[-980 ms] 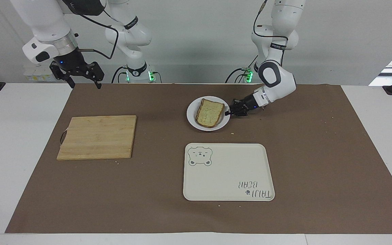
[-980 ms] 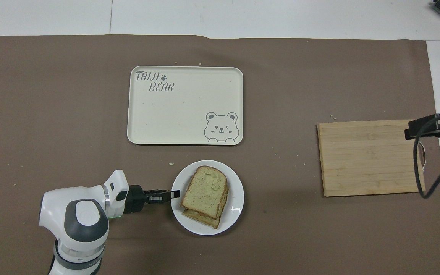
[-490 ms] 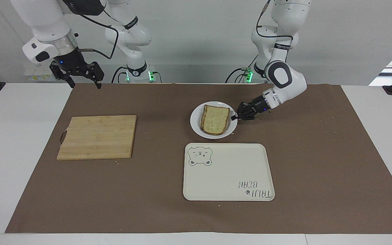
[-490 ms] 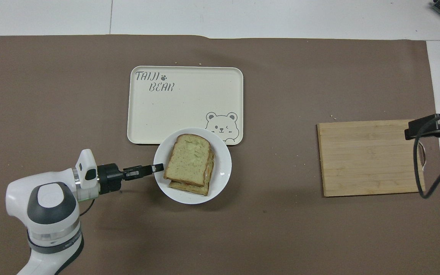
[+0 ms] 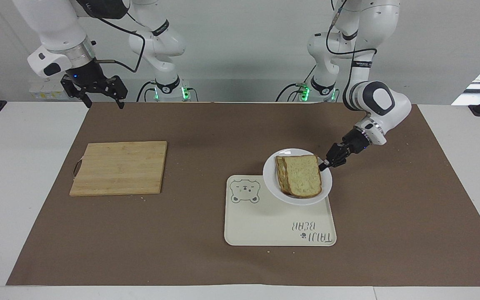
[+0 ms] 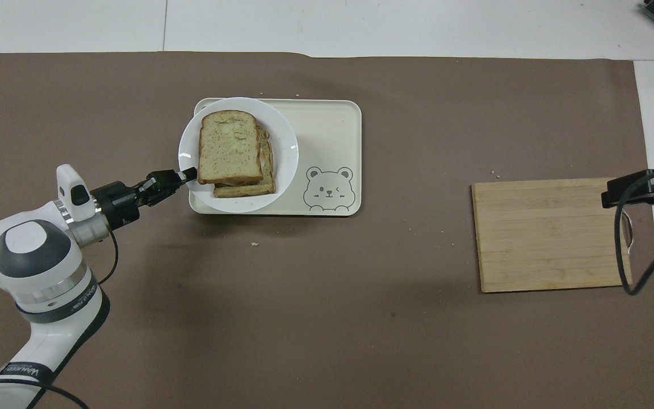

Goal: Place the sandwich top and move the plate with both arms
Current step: 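Slide the white plate with the left gripper onto the bear tray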

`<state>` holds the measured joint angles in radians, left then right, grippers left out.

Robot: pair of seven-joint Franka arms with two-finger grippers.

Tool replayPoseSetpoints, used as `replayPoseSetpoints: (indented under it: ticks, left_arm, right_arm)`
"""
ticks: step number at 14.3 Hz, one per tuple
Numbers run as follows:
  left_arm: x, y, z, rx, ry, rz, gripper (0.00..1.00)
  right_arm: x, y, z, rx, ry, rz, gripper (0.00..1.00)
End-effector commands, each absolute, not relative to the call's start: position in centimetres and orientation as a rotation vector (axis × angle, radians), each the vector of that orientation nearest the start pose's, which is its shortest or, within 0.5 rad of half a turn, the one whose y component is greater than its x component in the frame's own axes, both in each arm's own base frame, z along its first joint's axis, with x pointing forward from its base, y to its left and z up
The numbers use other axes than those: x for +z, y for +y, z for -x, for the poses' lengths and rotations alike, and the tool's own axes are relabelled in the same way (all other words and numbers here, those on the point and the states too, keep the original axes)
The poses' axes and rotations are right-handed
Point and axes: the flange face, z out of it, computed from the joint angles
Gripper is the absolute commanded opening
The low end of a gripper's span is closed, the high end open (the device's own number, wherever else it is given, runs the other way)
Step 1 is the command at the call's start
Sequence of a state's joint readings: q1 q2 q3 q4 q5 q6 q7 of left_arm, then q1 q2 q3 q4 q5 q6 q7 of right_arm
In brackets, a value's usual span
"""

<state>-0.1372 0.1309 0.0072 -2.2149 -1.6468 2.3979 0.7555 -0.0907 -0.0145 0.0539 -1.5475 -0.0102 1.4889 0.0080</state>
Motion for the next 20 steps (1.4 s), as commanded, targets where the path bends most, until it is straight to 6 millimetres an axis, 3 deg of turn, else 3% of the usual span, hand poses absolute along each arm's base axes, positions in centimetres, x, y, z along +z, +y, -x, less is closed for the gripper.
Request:
replayPoseSetpoints:
  ticks: [1, 5, 9, 10, 12, 13, 15, 17, 20]
  left_arm:
    - [30.6, -10.3, -58.4, 0.42, 0.558, -2.039, 0.0]
    - [27.1, -13.7, -58.6, 0.376, 0.566, -2.095, 0.0]
    - [26.7, -15.6, -58.0, 0.393, 0.565, -2.146, 0.04]
    - [26.7, -15.5, -58.0, 0.419, 0.574, -2.175, 0.32]
    - [28.2, -14.9, -58.2, 0.494, 0.577, -2.23, 0.5]
    - [30.3, -14.7, -58.2, 0.555, 0.577, -2.236, 0.62]
    - [31.9, -13.9, -58.4, 0.614, 0.584, -2.241, 0.85]
    - [34.1, -12.6, -58.4, 0.698, 0.615, -2.248, 1.0]
    - [36.3, -10.9, -58.4, 0.774, 0.644, -2.242, 1.0]
  right_arm:
    - [63.9, -2.3, -54.2, 0.08, 0.094, 3.157, 1.0]
    - [63.9, -2.3, -54.2, 0.08, 0.097, 3.157, 1.0]
    - [63.9, -2.2, -54.2, 0.08, 0.092, 3.158, 1.0]
    - [63.9, -2.3, -54.2, 0.08, 0.097, 3.157, 1.0]
    - [63.8, -2.3, -54.2, 0.083, 0.097, 3.157, 1.0]
    - [63.9, -2.3, -54.2, 0.08, 0.094, 3.157, 1.0]
    - [63.9, -2.2, -54.2, 0.08, 0.092, 3.158, 1.0]
    - [63.9, -2.3, -54.2, 0.08, 0.097, 3.157, 1.0]
    - [63.9, -2.2, -54.2, 0.08, 0.094, 3.158, 1.0]
